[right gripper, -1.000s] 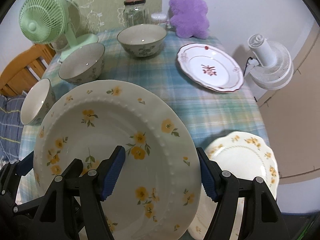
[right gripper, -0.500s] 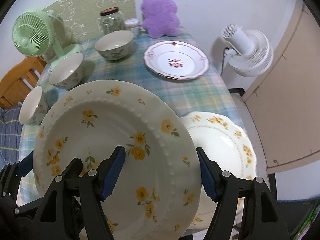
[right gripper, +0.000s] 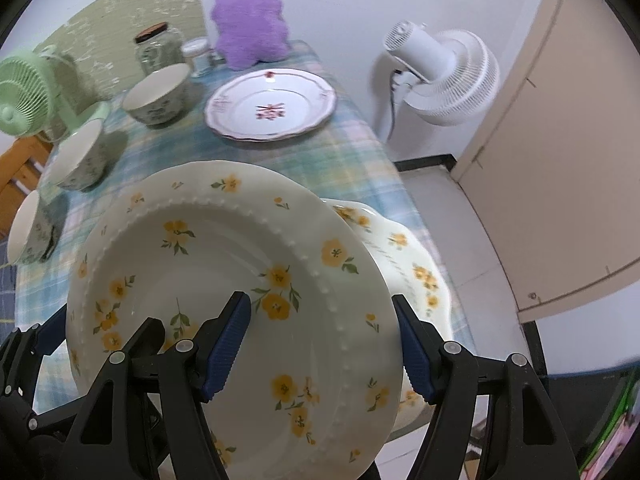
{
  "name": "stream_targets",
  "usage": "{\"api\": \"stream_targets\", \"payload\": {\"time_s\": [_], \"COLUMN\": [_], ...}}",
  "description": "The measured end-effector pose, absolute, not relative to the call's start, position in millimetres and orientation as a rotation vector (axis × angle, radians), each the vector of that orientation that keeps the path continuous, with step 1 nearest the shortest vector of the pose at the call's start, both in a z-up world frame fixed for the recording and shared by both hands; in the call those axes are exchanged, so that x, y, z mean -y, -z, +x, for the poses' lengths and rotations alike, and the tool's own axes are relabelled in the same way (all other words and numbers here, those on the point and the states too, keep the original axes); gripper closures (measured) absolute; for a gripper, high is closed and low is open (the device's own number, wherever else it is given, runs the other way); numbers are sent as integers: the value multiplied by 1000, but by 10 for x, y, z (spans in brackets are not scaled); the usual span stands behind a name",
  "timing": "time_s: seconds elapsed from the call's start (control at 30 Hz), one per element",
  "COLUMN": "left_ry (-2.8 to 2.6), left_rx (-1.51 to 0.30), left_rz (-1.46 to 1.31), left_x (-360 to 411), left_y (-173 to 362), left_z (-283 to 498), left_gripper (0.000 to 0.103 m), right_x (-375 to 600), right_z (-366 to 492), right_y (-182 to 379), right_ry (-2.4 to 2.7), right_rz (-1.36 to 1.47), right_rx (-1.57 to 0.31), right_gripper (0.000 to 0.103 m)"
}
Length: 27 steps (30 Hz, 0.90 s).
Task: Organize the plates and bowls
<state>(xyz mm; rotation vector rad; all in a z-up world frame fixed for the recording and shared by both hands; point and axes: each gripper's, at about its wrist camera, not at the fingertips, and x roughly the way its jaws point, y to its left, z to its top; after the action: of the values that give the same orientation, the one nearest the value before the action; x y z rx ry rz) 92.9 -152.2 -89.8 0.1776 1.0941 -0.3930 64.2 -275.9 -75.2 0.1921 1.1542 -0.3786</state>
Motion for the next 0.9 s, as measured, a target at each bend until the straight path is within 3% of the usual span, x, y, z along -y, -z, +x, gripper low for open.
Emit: {"api": "stream_targets", "payload": {"time_s": [0.9], "left_ry": [456], "left_rx": [-1178], "left_rz": [245], "left_x": [2372], "left_y": [1352], "left_z": [958], "left_gripper": [24], "right_x": [3635], "right_z": [531], "right_y": [1283], "right_ry": [472], "right_rz": [295], "right_rx": [-1217], "right_gripper": [30]}}
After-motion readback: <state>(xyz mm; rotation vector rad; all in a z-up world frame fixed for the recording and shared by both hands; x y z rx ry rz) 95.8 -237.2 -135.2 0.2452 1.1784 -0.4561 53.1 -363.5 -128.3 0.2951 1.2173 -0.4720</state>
